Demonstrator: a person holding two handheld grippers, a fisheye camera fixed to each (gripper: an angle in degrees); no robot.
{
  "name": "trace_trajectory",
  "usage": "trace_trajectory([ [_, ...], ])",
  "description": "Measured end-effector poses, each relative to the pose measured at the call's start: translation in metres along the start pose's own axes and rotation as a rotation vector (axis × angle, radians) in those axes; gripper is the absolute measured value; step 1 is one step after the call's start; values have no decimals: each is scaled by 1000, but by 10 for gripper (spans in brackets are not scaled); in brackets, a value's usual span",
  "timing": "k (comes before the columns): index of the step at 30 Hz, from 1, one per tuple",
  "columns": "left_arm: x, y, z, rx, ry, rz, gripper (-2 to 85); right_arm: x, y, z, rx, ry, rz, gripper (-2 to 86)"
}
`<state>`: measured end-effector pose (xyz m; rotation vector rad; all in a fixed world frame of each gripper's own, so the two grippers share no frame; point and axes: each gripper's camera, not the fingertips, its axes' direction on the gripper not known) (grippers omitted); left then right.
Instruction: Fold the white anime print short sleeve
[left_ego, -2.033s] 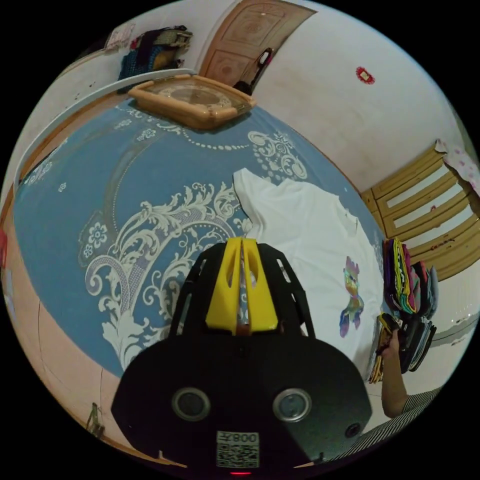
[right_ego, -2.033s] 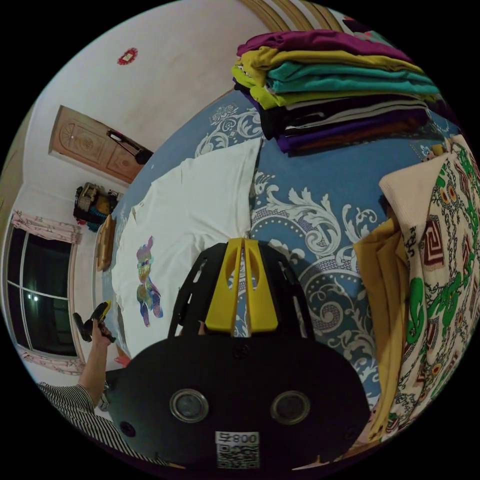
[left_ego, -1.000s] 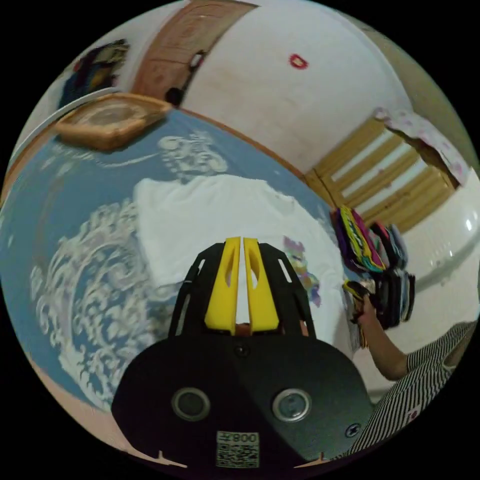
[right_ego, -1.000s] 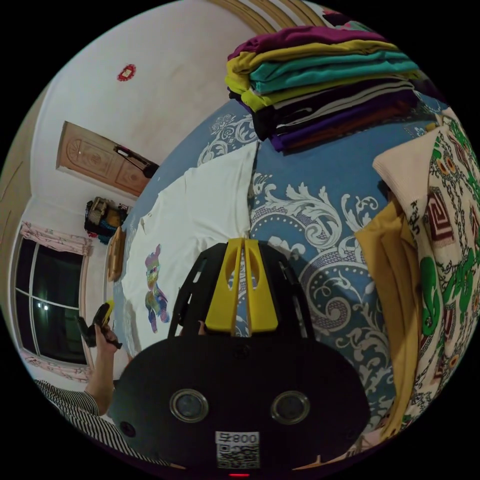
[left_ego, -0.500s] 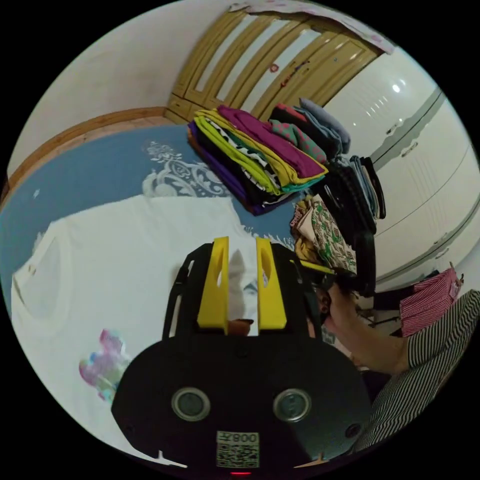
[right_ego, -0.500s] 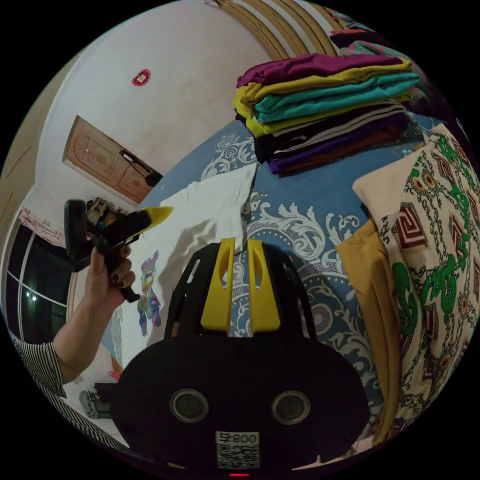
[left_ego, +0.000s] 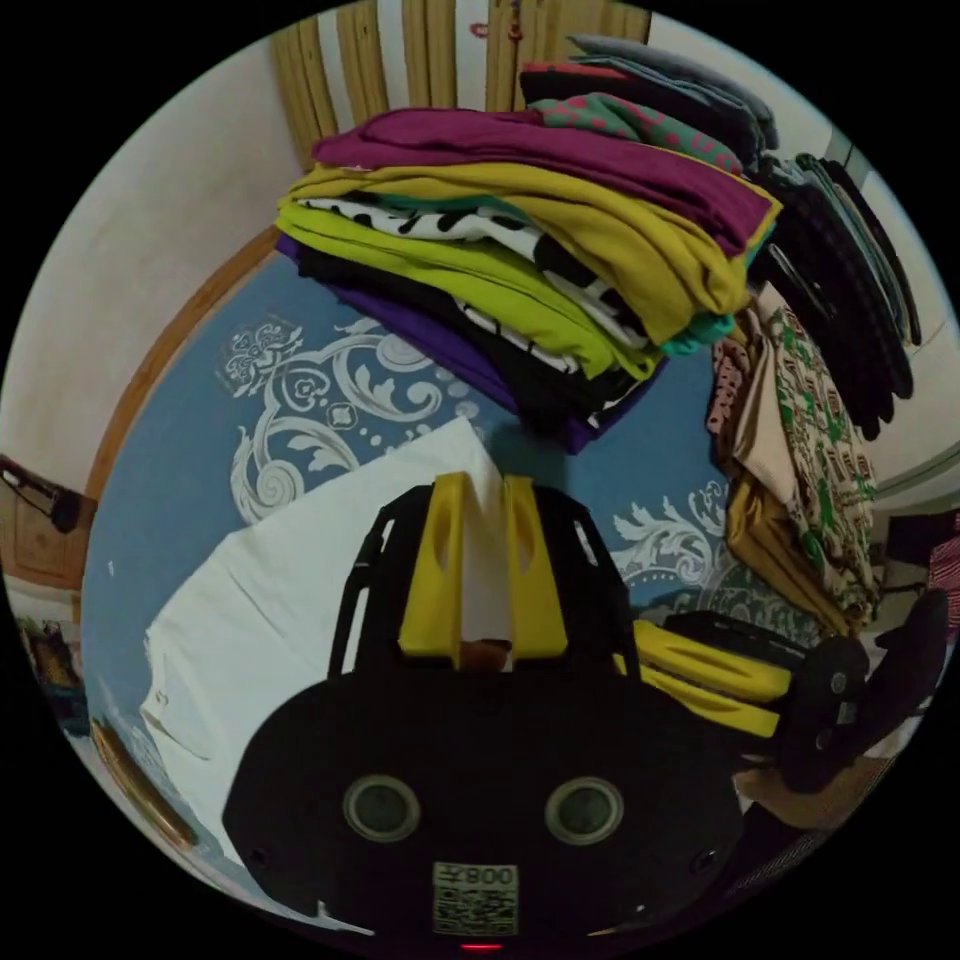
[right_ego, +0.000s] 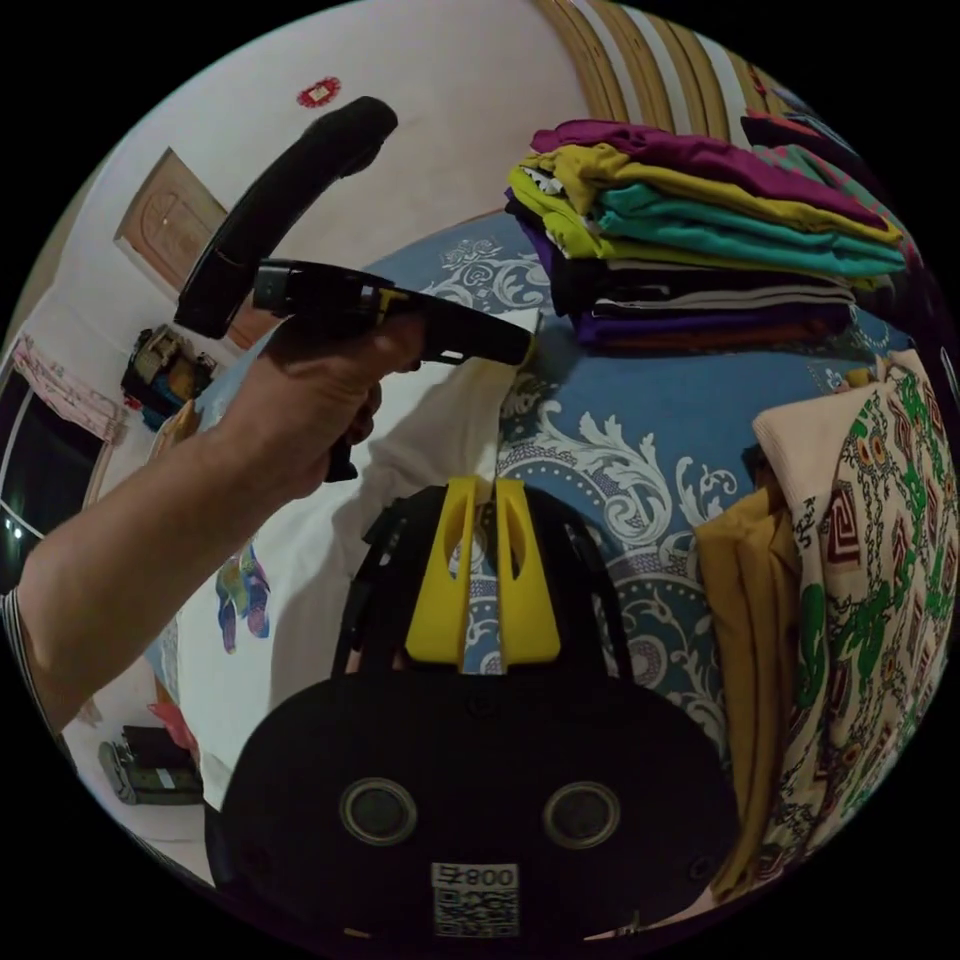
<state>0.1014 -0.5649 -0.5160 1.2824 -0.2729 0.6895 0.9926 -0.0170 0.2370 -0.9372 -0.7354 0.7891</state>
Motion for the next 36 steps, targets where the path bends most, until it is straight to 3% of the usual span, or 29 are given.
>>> trace_trajectory([
  [4, -25, 3, 11, 44, 78, -76, 25, -12, -1, 9, -6, -42, 11, 13],
  [9, -94, 31, -4, 222, 330, -265, 17, -34, -4, 11, 32, -79, -6, 6],
  [17, -227, 145, -31, 432, 571, -592, 15, -128, -14, 13, 124, -189, -269, 4],
  [27, -312, 240, -22, 336, 570, -766, 22, -221, -6, 92, -60, -155, -434, 6],
  [36, -350, 297, -87, 412, 505, -775, 32, -270, -4, 143, -151, -236, -454, 8],
])
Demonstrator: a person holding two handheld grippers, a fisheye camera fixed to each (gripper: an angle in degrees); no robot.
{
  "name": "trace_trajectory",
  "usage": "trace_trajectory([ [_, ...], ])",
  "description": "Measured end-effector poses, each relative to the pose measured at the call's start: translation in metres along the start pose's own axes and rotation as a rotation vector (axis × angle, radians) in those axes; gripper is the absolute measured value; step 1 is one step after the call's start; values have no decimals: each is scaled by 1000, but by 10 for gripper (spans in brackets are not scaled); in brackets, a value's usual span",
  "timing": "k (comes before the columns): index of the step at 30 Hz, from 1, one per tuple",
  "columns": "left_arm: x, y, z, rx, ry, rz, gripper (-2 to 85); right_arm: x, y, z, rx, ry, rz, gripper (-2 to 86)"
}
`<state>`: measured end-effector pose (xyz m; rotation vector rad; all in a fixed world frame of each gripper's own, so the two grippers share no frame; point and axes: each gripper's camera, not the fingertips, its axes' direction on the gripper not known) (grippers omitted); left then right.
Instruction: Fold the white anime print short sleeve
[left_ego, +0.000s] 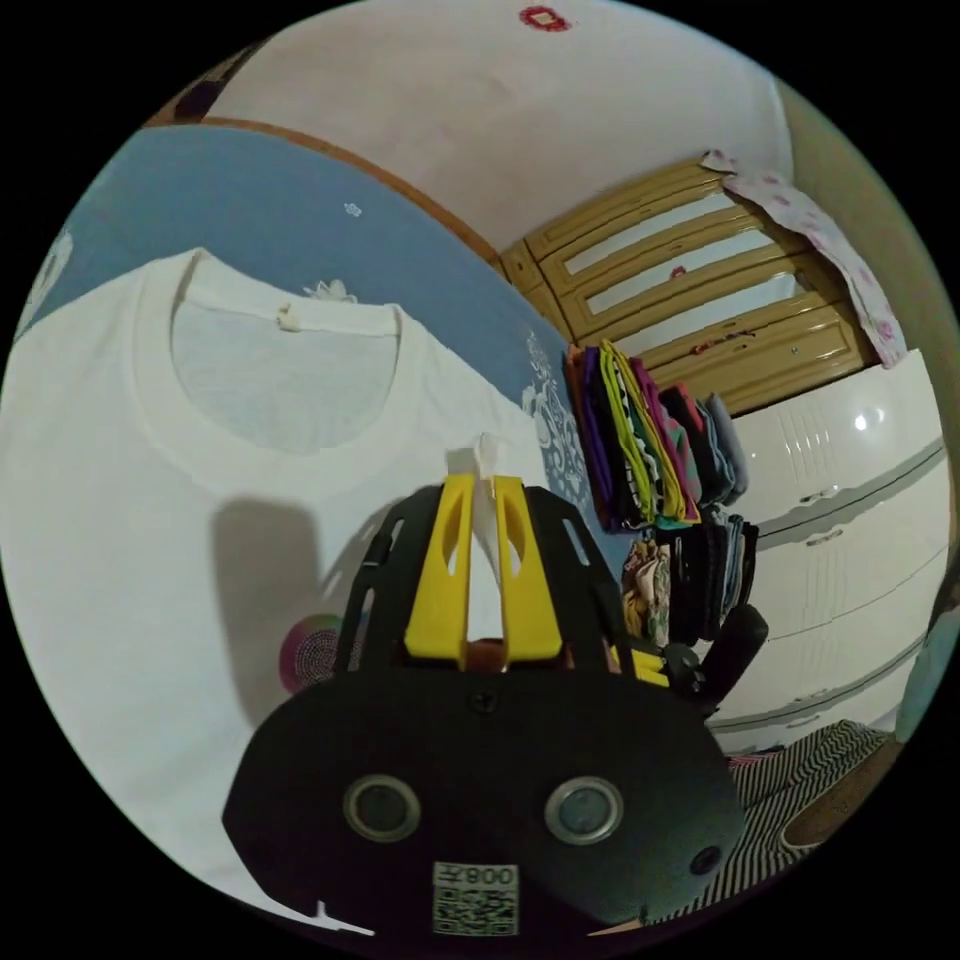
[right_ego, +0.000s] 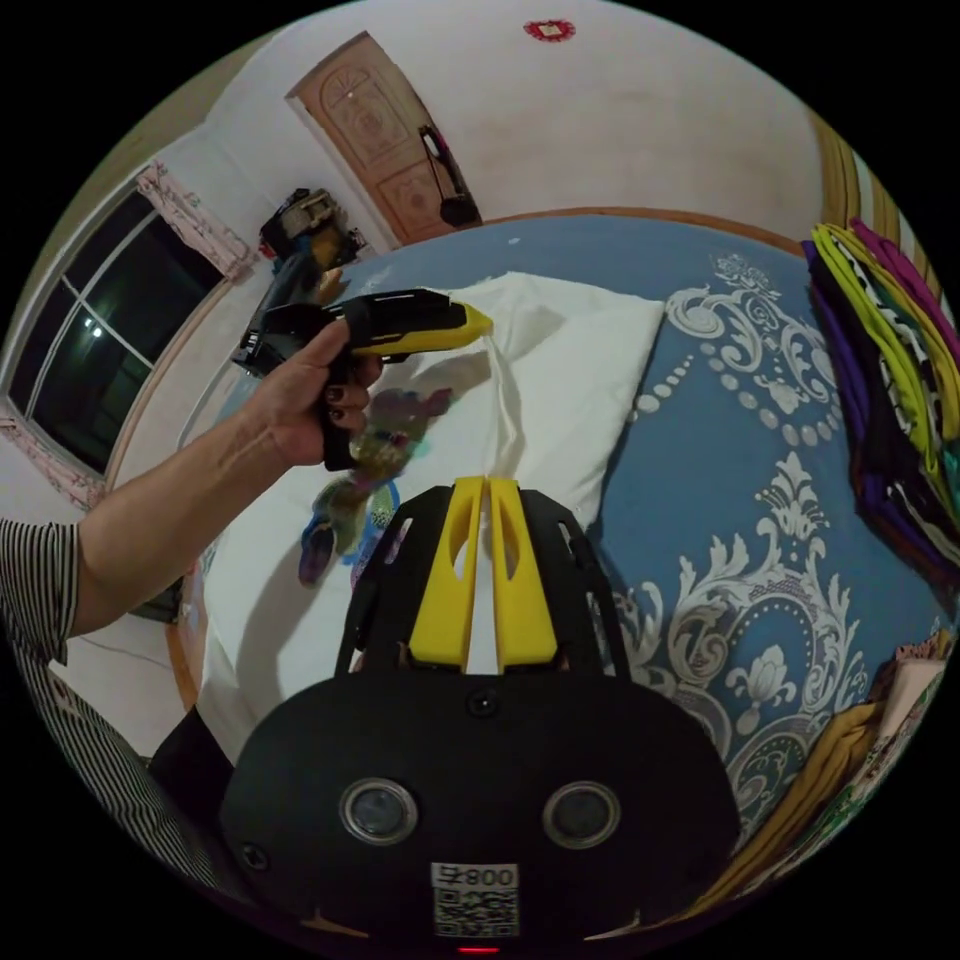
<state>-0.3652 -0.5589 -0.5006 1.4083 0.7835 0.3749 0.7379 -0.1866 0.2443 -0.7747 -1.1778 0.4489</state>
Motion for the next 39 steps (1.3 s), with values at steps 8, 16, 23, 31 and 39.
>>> trace_trajectory([
  [8, 36, -2, -66, 20, -147, 163, 23, -36, -26, 35, -12, -106, -58, 3],
  [16, 31, 13, -135, -89, -198, 164, 6, -37, -54, 92, -56, -53, 117, 1],
  [23, 52, 35, -197, -190, -176, 249, 5, -62, -71, 136, -12, -59, 174, 1],
  [31, 29, 103, -415, 61, -209, 99, 24, -134, -92, 173, -12, -6, 36, 2],
  [39, -60, 237, -680, 352, -460, -444, 75, -243, -135, 248, -87, -184, -183, 11],
])
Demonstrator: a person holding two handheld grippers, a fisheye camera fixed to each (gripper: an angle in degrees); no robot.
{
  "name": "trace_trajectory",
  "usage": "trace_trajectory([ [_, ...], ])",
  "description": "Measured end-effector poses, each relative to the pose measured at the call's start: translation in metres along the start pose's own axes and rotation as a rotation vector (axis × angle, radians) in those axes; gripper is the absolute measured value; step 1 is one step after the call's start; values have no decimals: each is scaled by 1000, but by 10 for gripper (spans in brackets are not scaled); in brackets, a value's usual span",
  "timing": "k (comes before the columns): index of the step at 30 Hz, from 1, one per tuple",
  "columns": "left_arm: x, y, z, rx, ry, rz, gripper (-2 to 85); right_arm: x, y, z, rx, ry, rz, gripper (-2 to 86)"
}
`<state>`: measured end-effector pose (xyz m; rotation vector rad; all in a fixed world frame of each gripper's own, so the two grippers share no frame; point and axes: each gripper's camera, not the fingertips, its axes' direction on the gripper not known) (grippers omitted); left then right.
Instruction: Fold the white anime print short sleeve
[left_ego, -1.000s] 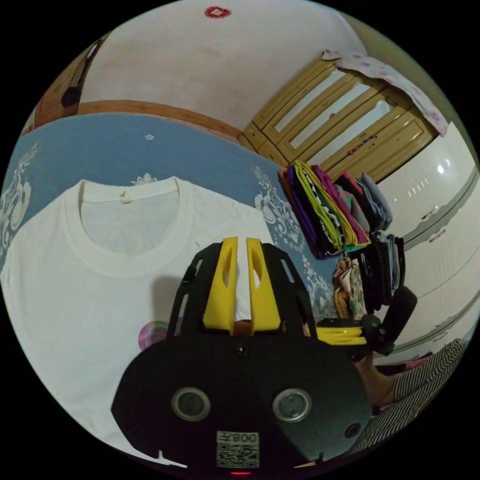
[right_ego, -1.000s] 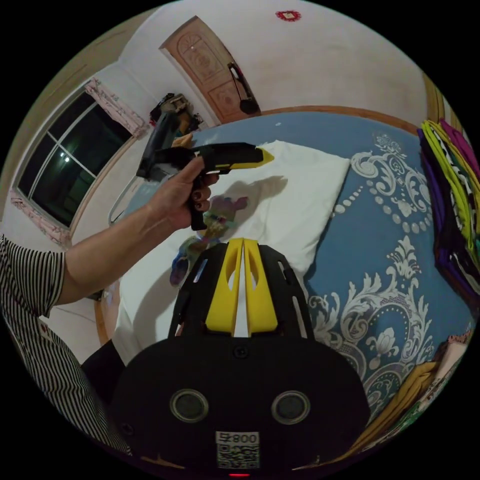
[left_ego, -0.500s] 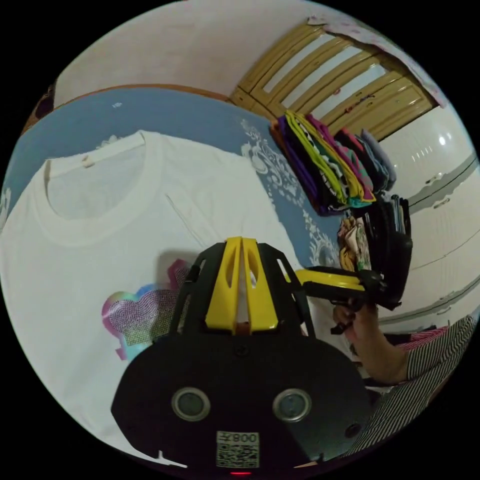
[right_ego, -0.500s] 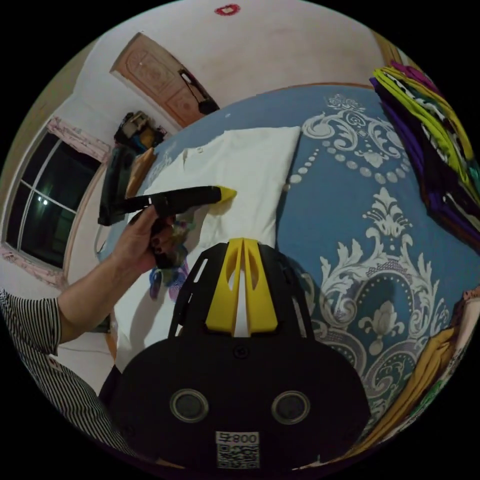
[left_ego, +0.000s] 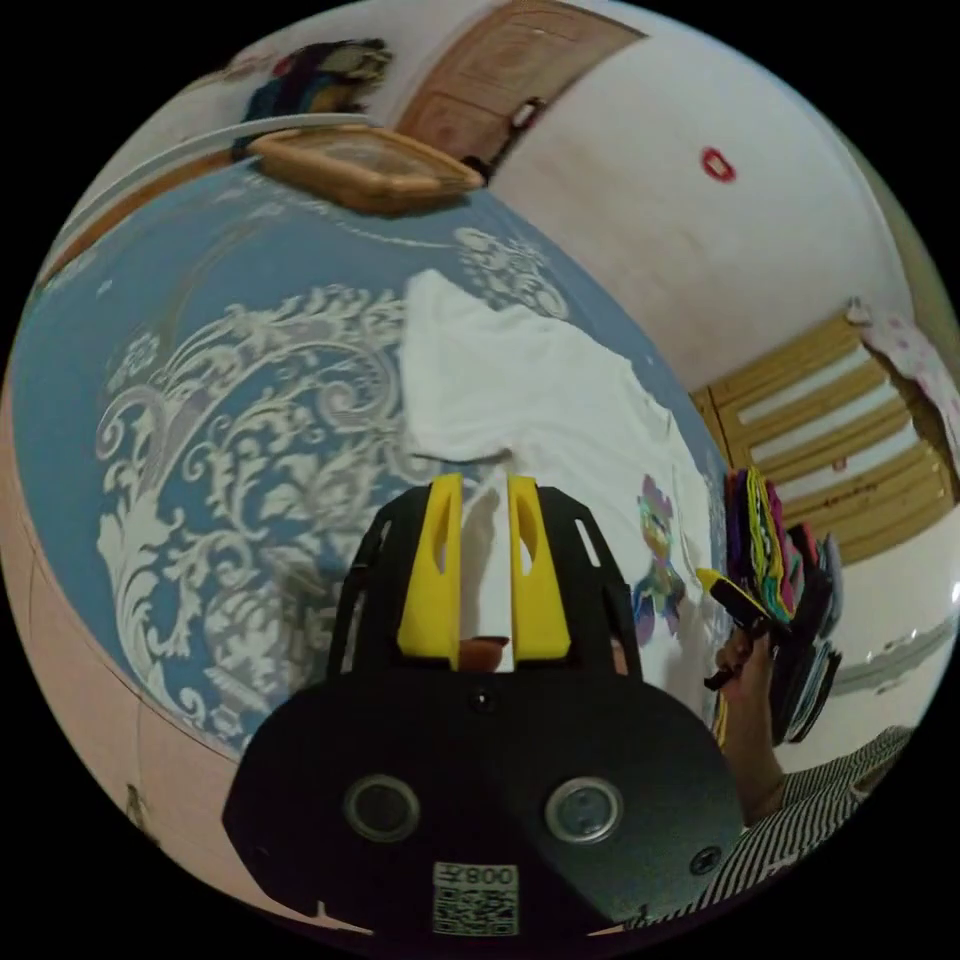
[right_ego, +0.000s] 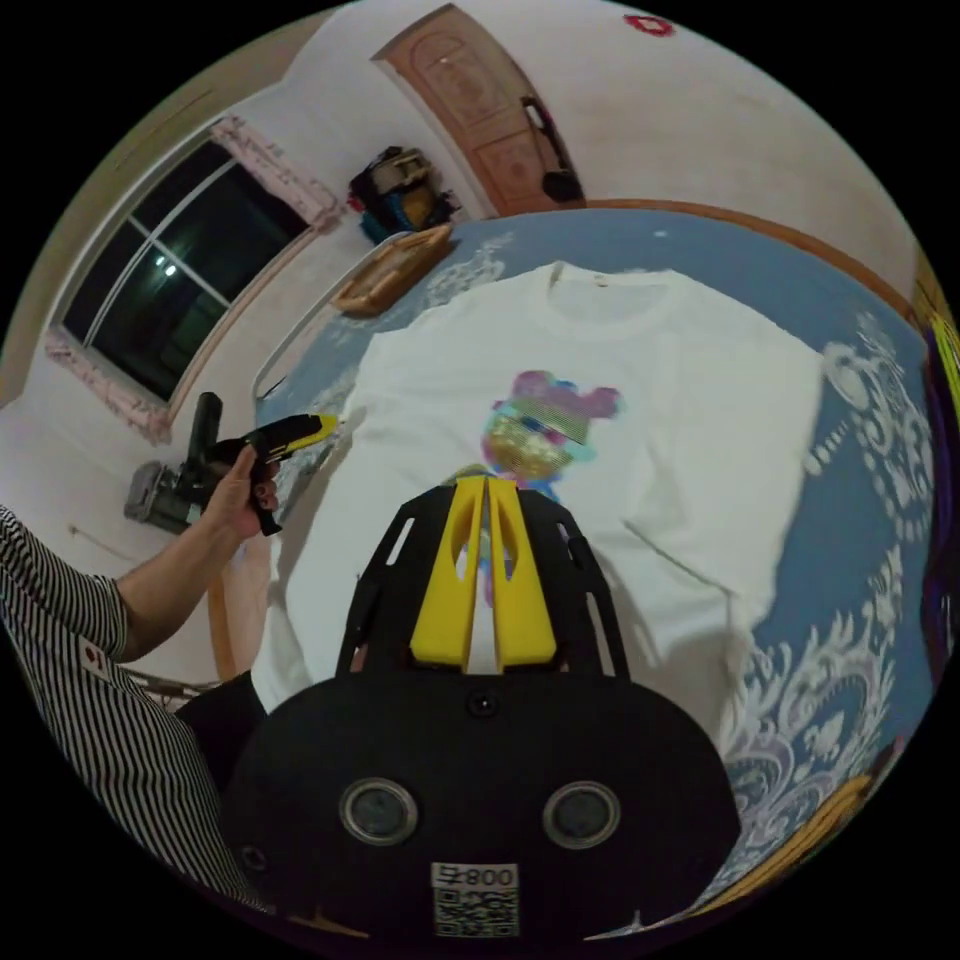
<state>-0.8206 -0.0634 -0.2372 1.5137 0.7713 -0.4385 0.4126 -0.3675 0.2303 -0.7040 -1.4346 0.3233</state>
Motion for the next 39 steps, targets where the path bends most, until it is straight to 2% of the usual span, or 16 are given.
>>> trace_trajectory([
  [5, -44, -29, -46, 0, 54, -94, 71, -77, -84, 72, -57, -49, -208, 36],
  [10, -54, -42, -92, 19, 64, -70, 45, -147, -160, 147, -121, -44, -343, 60],
  [13, -58, -43, -121, 40, 53, -40, 28, -189, -199, 199, -169, -15, -415, 64],
  [20, -70, -41, -180, 78, 184, -51, 14, -257, -258, 302, -245, 141, -532, 70],
  [25, -62, -37, -213, 86, 203, -51, 11, -269, -280, 356, -328, 241, -536, 66],
  [32, -33, -25, -253, 81, 187, -48, 10, -275, -298, 376, -284, 324, -569, 21],
  [39, 42, -14, -296, 113, 97, 125, 10, -224, -333, 347, -250, 45, -367, 6],
])
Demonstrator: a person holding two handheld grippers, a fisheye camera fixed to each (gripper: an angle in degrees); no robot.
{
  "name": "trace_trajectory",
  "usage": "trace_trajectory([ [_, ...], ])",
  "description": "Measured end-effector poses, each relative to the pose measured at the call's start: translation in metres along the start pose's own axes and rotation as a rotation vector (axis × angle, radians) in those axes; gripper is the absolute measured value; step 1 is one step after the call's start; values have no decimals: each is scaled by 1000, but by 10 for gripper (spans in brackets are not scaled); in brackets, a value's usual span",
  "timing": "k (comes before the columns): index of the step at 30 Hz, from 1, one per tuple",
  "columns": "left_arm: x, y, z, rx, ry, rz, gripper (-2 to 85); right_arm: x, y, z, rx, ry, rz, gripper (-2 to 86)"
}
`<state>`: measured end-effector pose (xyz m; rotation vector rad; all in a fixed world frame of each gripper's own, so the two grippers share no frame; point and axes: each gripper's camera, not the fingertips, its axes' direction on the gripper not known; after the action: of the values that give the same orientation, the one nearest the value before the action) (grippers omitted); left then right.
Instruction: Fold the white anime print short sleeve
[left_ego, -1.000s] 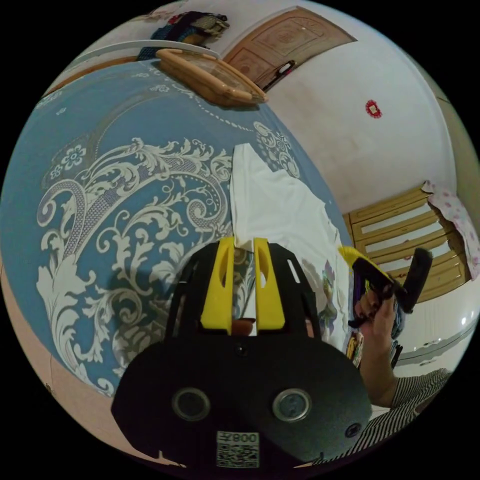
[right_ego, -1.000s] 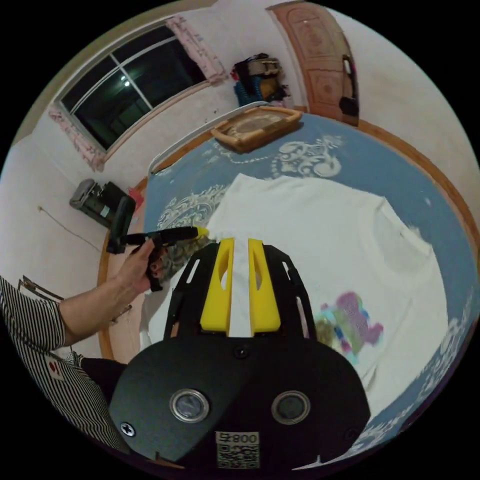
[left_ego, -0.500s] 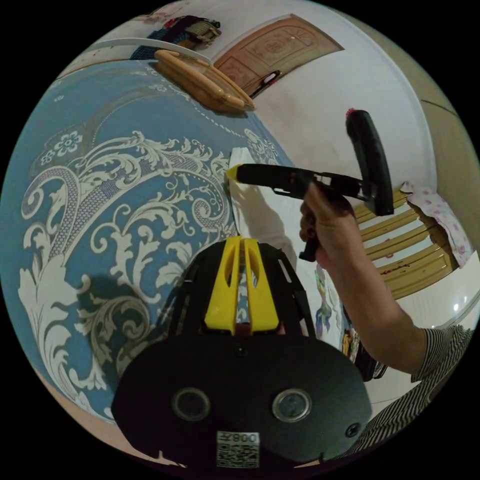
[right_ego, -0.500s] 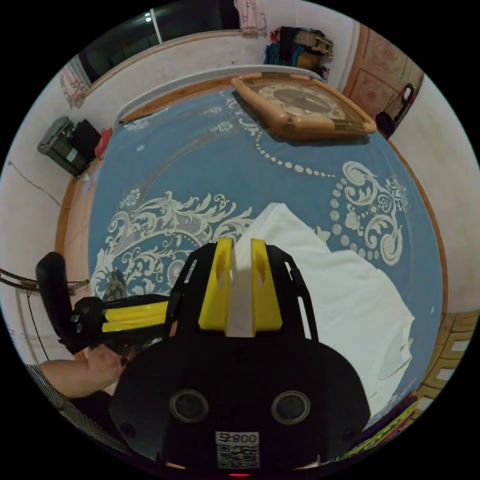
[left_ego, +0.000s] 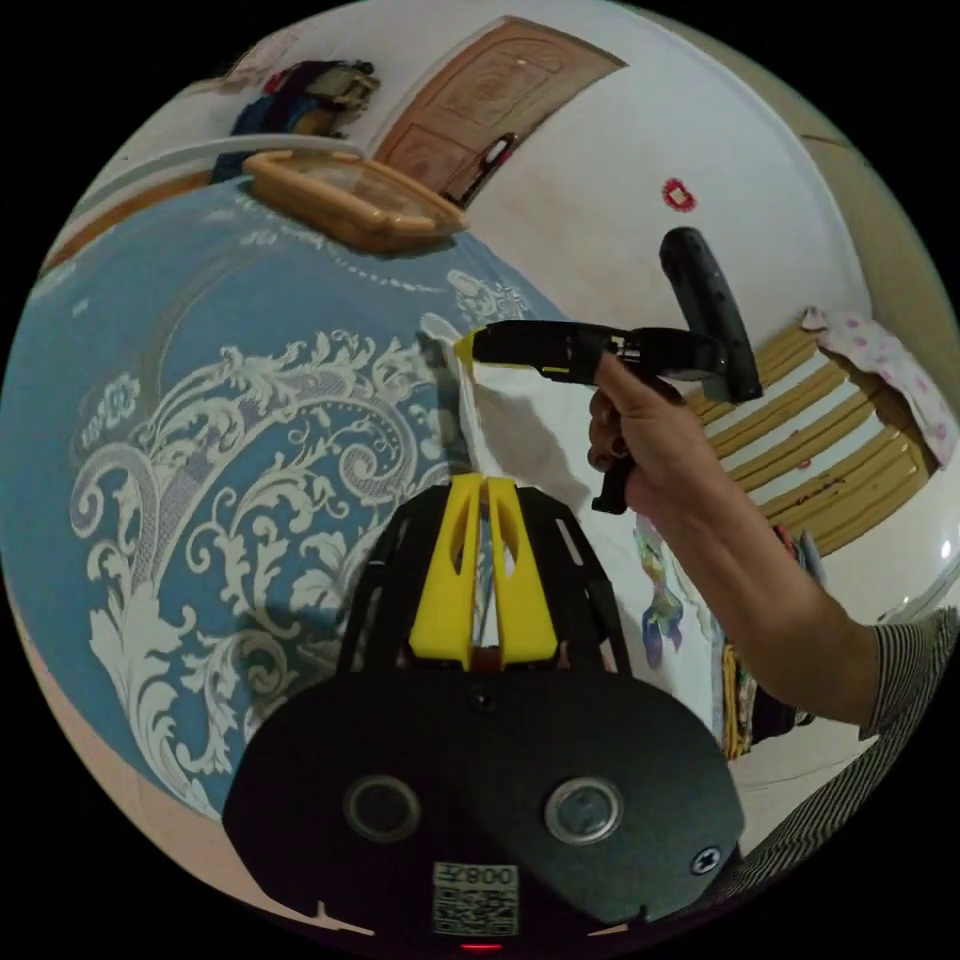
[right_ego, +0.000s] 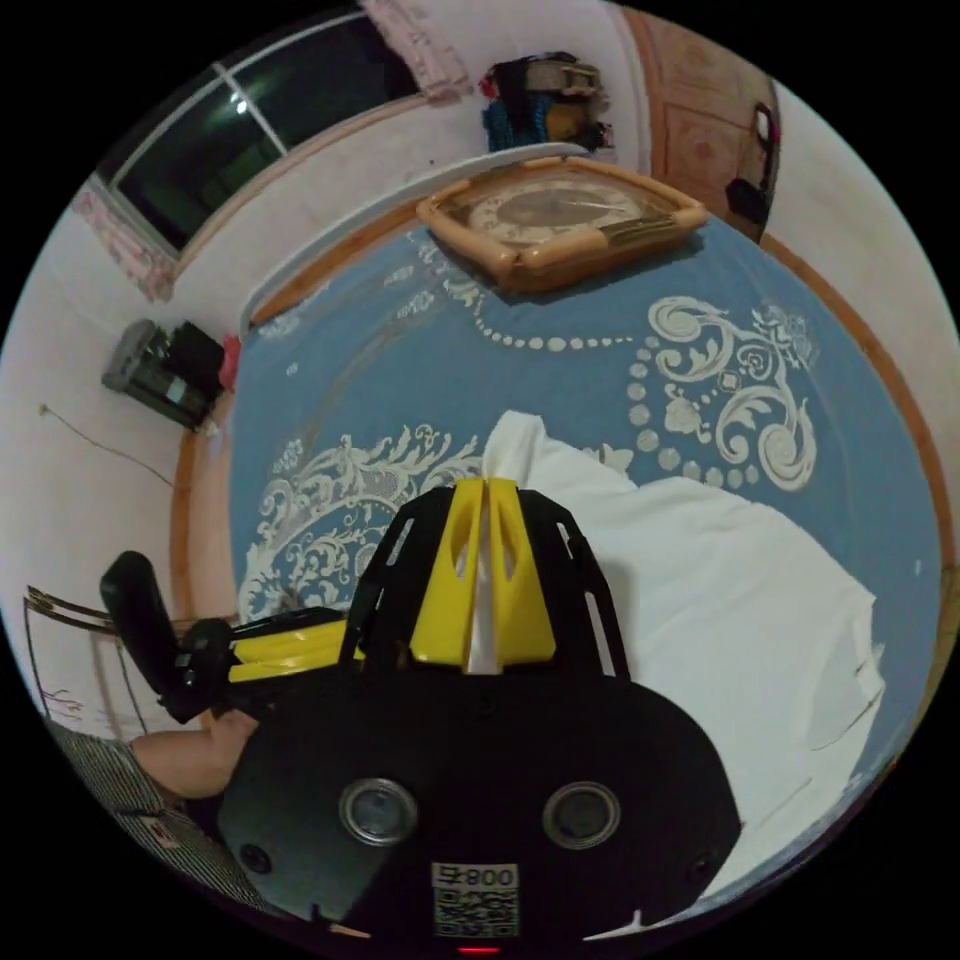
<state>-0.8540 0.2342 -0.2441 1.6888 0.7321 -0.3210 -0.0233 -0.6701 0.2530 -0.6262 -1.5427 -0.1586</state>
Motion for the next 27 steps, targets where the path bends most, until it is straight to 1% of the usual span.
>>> trace_trajectory([
  [2, 28, -1, -9, 26, -4, 79, 11, 30, 9, -24, 73, -114, 50, 5],
  [5, 82, 2, -17, 40, -31, 238, 11, 73, 30, -55, 167, -214, 131, 5],
  [7, 113, 6, -14, 18, -46, 330, 11, 98, 47, -68, 198, -273, 179, 5],
  [9, 149, 16, -5, -26, -56, 435, 11, 118, 65, -77, 199, -271, 207, 5],
  [12, 182, 32, 15, -123, -75, 505, 12, 147, 95, -79, 162, -250, 268, 5],
  [14, 196, 41, 24, -172, -79, 522, 13, 164, 117, -78, 146, -254, 313, 5],
  [17, 215, 57, 28, -190, -93, 539, 17, 175, 140, -83, 151, -244, 338, 5],
  [21, 230, 72, 45, -298, -101, 512, 27, 182, 155, -84, 102, -200, 334, 6],
  [23, 237, 78, 43, -294, -82, 504, 36, 187, 164, -86, 74, -199, 327, 6],
  [27, 251, 91, 31, -285, -9, 489, 56, 194, 185, -106, 117, -134, 362, 4],
])
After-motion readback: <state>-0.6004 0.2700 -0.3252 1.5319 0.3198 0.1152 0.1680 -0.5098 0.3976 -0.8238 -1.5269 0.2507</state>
